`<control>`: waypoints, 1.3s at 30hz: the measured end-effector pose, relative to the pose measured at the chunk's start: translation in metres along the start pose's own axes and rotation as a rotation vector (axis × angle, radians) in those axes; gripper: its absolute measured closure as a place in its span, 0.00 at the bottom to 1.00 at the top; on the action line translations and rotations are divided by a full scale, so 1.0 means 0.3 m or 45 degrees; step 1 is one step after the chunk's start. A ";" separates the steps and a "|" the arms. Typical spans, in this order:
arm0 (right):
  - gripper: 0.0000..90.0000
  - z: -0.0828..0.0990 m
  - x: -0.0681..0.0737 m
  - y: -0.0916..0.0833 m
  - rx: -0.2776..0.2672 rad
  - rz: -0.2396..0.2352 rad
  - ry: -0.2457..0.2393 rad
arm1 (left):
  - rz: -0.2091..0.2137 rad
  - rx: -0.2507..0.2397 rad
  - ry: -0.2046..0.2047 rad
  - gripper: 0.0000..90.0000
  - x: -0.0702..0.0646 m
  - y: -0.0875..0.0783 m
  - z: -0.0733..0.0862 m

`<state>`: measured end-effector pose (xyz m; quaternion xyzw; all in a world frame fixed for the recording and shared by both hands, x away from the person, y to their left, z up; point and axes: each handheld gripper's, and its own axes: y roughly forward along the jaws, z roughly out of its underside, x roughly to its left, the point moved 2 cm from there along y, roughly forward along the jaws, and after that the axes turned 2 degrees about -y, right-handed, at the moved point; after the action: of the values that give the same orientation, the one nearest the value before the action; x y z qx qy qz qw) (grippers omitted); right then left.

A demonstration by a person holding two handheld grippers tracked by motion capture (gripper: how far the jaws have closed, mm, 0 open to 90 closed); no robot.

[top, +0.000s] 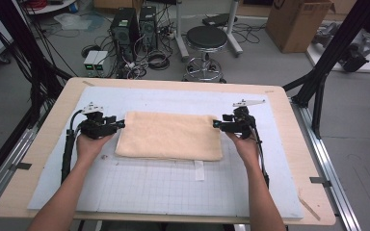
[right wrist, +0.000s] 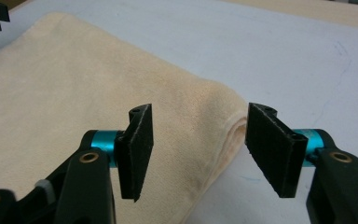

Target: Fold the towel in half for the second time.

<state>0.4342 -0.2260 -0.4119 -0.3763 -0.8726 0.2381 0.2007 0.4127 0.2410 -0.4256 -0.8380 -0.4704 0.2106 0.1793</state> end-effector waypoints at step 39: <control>0.21 0.021 0.086 -0.083 -0.022 -0.012 -0.086 | 0.121 0.000 0.111 0.37 -0.057 -0.110 0.041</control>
<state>0.4005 -0.2233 -0.3986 -0.3656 -0.8827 0.2423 0.1689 0.3749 0.2436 -0.4164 -0.8676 -0.4219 0.1824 0.1895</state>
